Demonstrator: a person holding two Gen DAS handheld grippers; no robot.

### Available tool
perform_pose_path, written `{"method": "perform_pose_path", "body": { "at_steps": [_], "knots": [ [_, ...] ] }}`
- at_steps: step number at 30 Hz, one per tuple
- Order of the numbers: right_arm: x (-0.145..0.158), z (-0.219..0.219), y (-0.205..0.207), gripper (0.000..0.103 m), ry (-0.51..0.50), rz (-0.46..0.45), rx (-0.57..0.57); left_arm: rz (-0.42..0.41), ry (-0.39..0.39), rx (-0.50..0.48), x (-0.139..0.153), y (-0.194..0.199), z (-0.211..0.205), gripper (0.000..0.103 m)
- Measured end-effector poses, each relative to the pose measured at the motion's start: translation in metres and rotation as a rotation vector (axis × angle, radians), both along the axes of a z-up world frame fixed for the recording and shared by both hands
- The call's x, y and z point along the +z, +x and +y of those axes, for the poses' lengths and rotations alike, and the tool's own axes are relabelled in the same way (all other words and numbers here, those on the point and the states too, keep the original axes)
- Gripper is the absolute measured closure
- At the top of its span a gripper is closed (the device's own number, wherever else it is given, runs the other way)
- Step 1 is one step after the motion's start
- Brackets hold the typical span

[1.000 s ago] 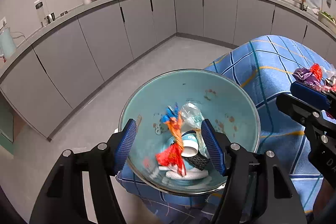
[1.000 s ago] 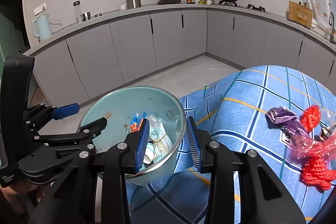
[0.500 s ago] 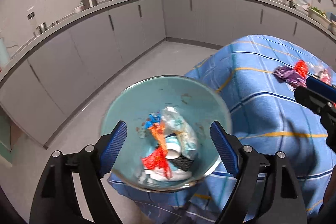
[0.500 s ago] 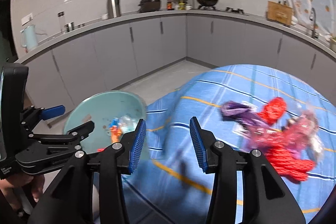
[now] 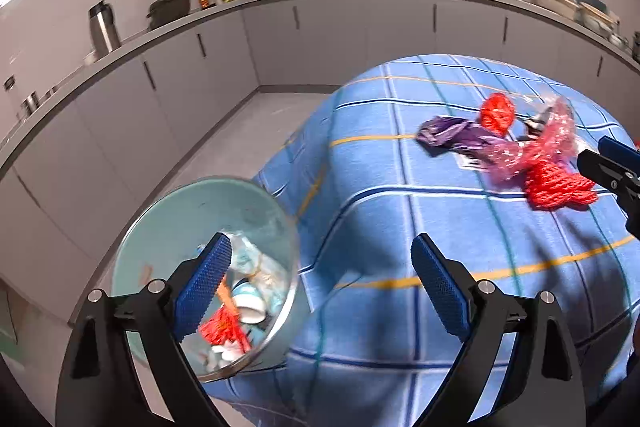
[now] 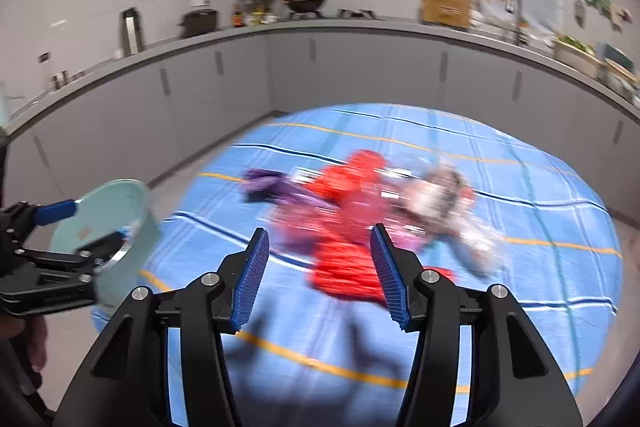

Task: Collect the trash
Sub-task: 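Move both open tools back toward the remaining bags on the table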

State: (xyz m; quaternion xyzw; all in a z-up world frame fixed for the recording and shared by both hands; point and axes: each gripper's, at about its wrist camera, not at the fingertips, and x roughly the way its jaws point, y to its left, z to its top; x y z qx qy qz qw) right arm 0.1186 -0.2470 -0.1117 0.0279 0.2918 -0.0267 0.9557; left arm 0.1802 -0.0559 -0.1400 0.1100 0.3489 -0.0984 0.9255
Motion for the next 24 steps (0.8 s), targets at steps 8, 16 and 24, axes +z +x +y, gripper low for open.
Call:
{"method": "perform_pose_path", "body": {
  "at_steps": [8, 16, 24],
  "knots": [
    [-0.017, -0.049, 0.004, 0.044, -0.005, 0.057, -0.105, -0.011, 0.015, -0.061, -0.001, 0.009, -0.043, 0.011],
    [-0.036, -0.06, 0.015, 0.042, 0.048, 0.126, -0.1, -0.009, 0.028, -0.098, -0.003, 0.016, -0.066, 0.01],
    [-0.042, -0.061, 0.013, 0.084, 0.102, 0.191, -0.029, 0.0, 0.027, -0.113, -0.004, 0.018, -0.072, 0.01]
  ]
}}
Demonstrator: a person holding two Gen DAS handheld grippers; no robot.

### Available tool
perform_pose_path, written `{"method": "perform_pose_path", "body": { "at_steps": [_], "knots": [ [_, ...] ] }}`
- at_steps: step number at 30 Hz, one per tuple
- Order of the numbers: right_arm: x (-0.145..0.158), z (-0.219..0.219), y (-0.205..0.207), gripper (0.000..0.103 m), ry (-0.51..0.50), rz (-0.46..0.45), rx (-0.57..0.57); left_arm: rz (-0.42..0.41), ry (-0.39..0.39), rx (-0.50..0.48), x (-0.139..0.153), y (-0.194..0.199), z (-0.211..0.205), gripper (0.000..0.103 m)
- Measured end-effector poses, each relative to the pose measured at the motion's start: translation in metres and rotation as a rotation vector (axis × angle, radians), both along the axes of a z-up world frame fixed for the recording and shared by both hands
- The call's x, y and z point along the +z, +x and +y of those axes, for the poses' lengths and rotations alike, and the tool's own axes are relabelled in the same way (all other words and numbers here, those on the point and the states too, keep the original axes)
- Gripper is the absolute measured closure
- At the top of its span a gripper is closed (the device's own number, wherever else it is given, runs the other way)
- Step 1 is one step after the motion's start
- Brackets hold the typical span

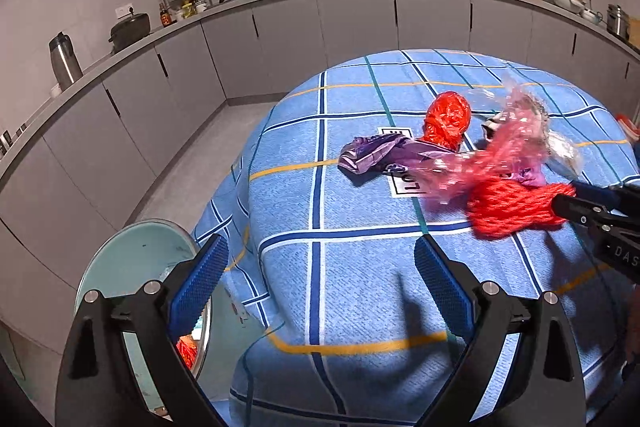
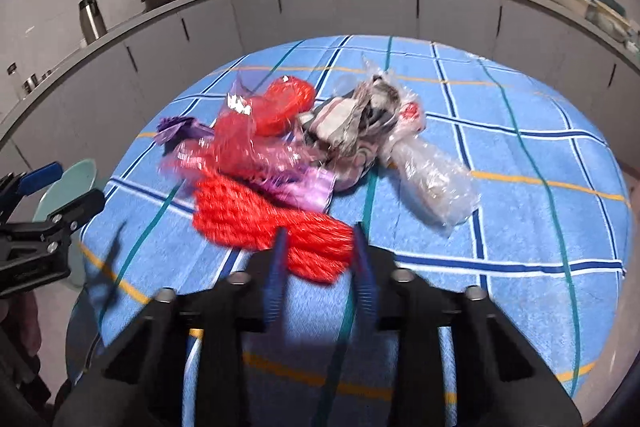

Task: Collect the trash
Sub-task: 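Move both open tools back toward the remaining bags on the table, then grasp the red mesh net with the right tool while the left tool grasps the pink bag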

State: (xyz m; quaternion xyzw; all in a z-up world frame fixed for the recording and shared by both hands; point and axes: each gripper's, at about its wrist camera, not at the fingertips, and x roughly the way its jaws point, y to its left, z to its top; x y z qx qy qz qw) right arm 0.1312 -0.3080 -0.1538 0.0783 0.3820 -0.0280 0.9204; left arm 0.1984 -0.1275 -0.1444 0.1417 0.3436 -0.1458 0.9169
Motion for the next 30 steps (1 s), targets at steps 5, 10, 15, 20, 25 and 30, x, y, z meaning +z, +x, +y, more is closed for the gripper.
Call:
{"method": "perform_pose_path", "body": {
  "at_steps": [5, 10, 15, 20, 25, 30],
  "knots": [
    [0.005, 0.0, -0.018, 0.092, 0.004, -0.01, 0.019, 0.0, -0.004, -0.011, 0.002, -0.001, -0.005, 0.01],
    [0.024, -0.003, -0.048, 0.093, -0.015, -0.063, -0.026, -0.006, -0.009, -0.028, 0.004, -0.002, -0.014, 0.01],
    [0.024, -0.017, -0.061, 0.093, -0.02, -0.047, -0.099, -0.012, -0.018, -0.069, 0.008, -0.005, -0.035, 0.01],
    [0.017, -0.034, -0.073, 0.093, -0.009, -0.031, -0.163, -0.024, 0.002, -0.129, 0.005, -0.01, -0.061, 0.01],
    [0.012, -0.048, -0.082, 0.092, -0.025, -0.015, -0.222, 0.02, -0.036, -0.178, 0.002, -0.01, -0.083, 0.01],
    [0.011, -0.051, -0.089, 0.092, -0.044, -0.015, -0.221, 0.025, -0.023, -0.243, -0.004, -0.018, -0.111, 0.01]
  ]
}}
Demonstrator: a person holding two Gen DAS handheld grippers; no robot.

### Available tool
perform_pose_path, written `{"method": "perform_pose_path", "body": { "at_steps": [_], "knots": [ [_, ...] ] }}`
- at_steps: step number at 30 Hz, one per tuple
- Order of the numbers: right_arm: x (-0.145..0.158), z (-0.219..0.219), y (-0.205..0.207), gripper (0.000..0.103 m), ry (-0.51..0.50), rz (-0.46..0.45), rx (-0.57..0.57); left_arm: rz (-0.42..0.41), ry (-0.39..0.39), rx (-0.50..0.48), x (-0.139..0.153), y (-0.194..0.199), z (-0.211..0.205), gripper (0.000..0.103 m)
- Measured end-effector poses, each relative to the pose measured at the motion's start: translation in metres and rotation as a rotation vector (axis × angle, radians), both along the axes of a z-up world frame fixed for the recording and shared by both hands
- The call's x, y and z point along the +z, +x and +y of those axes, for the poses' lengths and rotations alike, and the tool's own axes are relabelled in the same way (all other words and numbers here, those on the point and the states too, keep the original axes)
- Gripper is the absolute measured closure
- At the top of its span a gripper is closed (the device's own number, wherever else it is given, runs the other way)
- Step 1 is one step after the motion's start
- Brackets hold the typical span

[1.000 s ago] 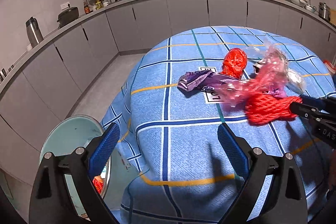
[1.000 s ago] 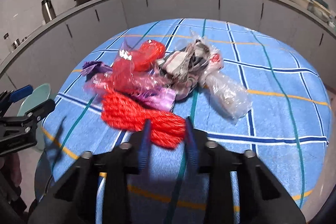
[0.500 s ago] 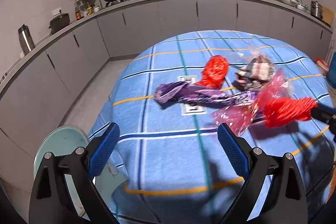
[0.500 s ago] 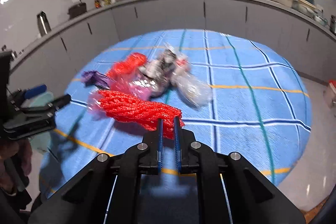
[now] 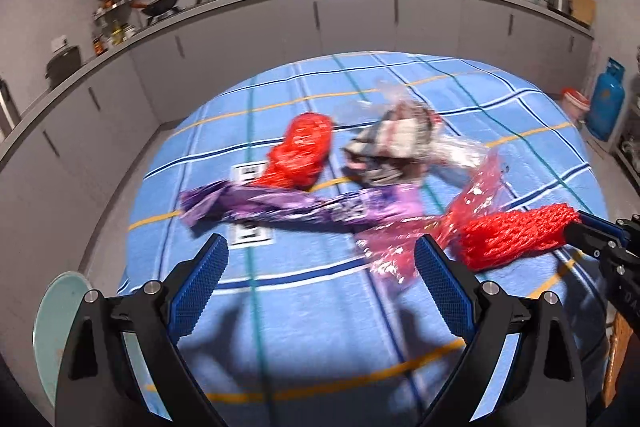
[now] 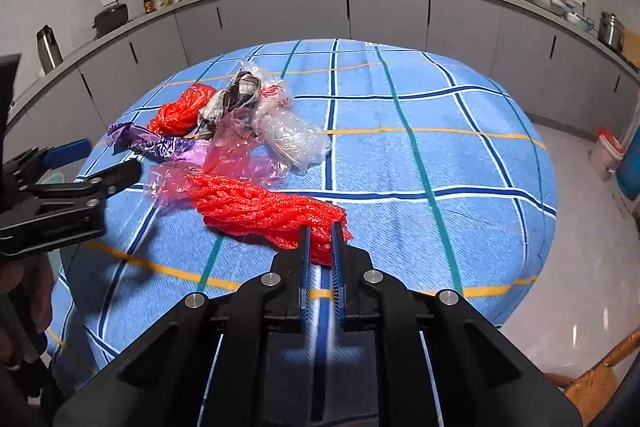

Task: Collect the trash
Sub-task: 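Grasp the red mesh net with the right tool while the left tool grasps the pink bag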

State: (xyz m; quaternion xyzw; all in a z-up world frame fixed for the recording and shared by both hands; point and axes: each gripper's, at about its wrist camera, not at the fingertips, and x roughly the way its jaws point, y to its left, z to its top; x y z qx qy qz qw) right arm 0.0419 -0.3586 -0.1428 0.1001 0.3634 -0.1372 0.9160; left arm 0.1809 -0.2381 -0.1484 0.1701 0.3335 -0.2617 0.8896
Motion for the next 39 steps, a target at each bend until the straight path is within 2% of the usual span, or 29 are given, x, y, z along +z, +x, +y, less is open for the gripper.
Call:
{"method": "perform_pose_path", "body": {
  "at_steps": [6, 12, 14, 17, 21, 23, 24, 27, 28, 34, 39],
  "knots": [
    [-0.006, -0.004, -0.001, 0.092, 0.006, 0.014, 0.002, 0.075, 0.05, -0.059, -0.024, 0.006, -0.032, 0.01],
    [-0.009, -0.007, -0.005, 0.092, 0.013, 0.013, 0.009, 0.088, 0.107, -0.047, -0.033, 0.012, -0.042, 0.008],
    [-0.007, -0.014, -0.009, 0.092, 0.011, 0.014, -0.005, 0.094, 0.144, -0.049, -0.038, 0.012, -0.045, 0.011],
    [-0.005, -0.022, -0.015, 0.092, 0.007, 0.019, -0.036, 0.088, 0.149, -0.057, -0.039, 0.01, -0.046, 0.013],
    [-0.005, -0.028, -0.022, 0.092, 0.007, 0.019, -0.05, 0.087, 0.138, -0.091, -0.038, 0.005, -0.049, 0.031],
    [-0.003, -0.027, -0.023, 0.092, 0.008, 0.014, -0.046, 0.079, 0.137, -0.112, -0.038, 0.001, -0.052, 0.046],
    [-0.002, -0.027, -0.024, 0.092, 0.007, 0.01, -0.046, 0.091, 0.125, -0.127, -0.038, 0.0, -0.053, 0.058],
    [-0.003, -0.028, -0.027, 0.092, 0.009, 0.006, -0.051, 0.094, 0.122, -0.155, -0.038, -0.005, -0.056, 0.085],
    [-0.003, -0.029, -0.028, 0.092, 0.011, 0.005, -0.053, 0.097, 0.121, -0.164, -0.038, -0.007, -0.056, 0.09],
    [0.002, -0.025, -0.03, 0.092, 0.014, -0.011, -0.046, 0.095, 0.057, -0.185, -0.021, -0.018, -0.04, 0.095],
    [0.014, -0.021, -0.033, 0.092, 0.008, -0.041, -0.042, 0.061, 0.016, -0.16, 0.001, -0.024, -0.016, 0.096]
  ]
}}
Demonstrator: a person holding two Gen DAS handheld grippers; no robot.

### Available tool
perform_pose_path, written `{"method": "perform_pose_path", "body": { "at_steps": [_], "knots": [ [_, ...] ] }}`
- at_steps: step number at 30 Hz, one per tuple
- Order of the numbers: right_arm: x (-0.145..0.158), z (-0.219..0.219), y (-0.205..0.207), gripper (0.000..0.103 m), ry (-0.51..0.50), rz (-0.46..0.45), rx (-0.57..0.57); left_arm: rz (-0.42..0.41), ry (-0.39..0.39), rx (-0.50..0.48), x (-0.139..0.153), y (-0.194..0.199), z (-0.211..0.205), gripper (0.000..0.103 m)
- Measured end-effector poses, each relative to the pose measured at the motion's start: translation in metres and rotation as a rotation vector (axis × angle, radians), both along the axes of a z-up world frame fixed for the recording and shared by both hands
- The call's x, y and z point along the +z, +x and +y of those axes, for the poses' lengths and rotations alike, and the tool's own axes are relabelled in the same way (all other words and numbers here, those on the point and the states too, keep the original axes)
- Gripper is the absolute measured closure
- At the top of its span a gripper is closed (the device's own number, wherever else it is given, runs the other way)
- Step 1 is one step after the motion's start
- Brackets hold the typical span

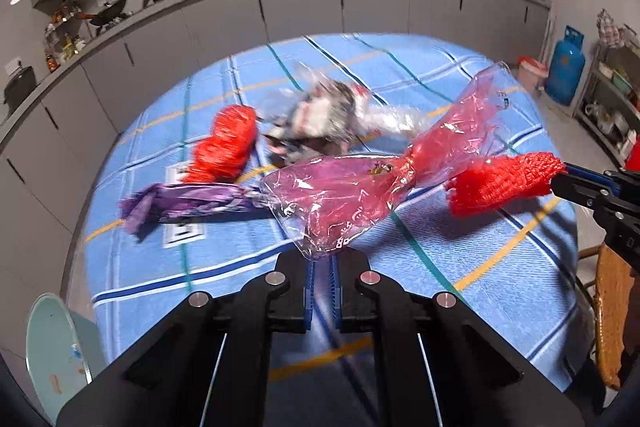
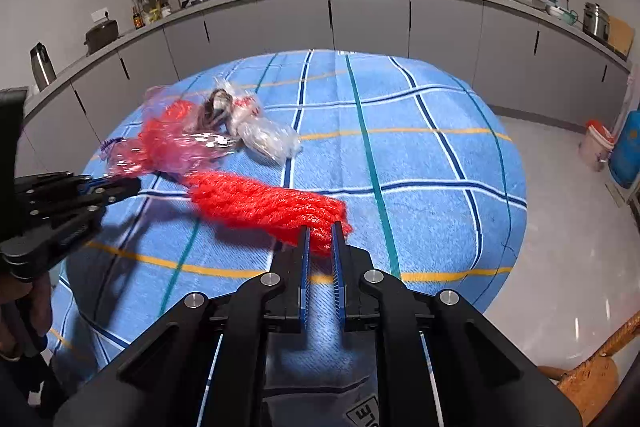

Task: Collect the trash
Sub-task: 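Grasp the red mesh net with the right tool while the left tool grasps the pink bag, then carry the red mesh net and pink bag over the teal bin with both tools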

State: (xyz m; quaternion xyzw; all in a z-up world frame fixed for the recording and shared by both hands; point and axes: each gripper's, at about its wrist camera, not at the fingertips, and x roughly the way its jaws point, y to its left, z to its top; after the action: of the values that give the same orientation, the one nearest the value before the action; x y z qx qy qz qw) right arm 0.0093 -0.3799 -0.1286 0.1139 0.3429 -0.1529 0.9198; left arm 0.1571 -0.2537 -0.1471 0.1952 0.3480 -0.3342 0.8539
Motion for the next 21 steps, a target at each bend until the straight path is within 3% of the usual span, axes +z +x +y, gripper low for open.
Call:
{"method": "perform_pose_path", "body": {
  "at_steps": [7, 21],
  "knots": [
    [0.02, 0.013, -0.001, 0.092, -0.005, -0.058, 0.017, -0.024, -0.017, 0.118, 0.016, 0.009, 0.044, 0.097],
    [0.046, 0.074, 0.035, 0.092, -0.012, -0.125, 0.161, -0.051, -0.049, 0.314, 0.037, 0.014, 0.136, 0.101]
  ]
}}
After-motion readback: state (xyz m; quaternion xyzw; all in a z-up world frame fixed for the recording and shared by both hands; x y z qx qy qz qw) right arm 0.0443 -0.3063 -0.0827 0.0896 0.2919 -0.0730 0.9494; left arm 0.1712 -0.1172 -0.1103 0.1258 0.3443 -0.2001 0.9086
